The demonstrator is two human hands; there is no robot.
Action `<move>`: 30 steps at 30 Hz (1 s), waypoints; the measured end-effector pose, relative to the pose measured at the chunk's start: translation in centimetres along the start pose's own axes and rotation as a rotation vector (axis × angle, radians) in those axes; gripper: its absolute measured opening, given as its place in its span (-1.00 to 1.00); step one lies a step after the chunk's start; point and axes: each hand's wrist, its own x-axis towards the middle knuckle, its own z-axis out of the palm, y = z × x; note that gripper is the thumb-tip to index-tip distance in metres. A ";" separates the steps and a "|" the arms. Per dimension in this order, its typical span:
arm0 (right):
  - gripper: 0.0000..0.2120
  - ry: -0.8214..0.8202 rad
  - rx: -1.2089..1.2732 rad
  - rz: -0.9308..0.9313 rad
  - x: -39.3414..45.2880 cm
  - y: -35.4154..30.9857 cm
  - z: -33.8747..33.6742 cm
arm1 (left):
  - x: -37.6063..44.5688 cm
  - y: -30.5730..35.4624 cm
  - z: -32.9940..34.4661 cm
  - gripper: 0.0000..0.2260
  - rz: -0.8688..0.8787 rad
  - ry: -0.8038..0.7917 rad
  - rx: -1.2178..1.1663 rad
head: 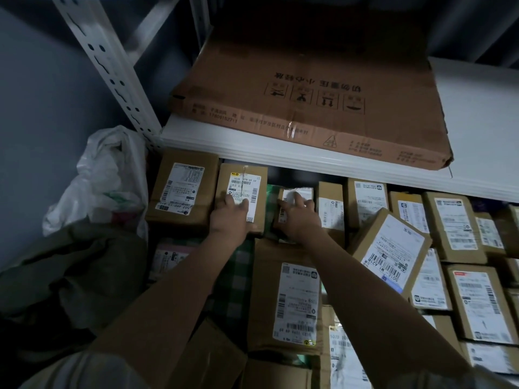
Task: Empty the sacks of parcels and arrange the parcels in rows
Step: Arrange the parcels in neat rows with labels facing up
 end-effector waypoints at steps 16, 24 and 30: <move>-0.27 0.439 0.250 0.384 -12.1 4.8 -2.2 | -3.2 1.9 0.6 -0.69 0.010 -0.052 -0.370; 0.08 0.201 0.343 0.595 -14.3 7.2 -0.9 | -8.2 3.2 1.5 -0.48 0.060 -0.081 -0.640; 0.03 0.220 0.362 0.591 -15.2 7.4 -1.0 | -10.3 2.6 3.5 -0.54 0.052 -0.143 -0.739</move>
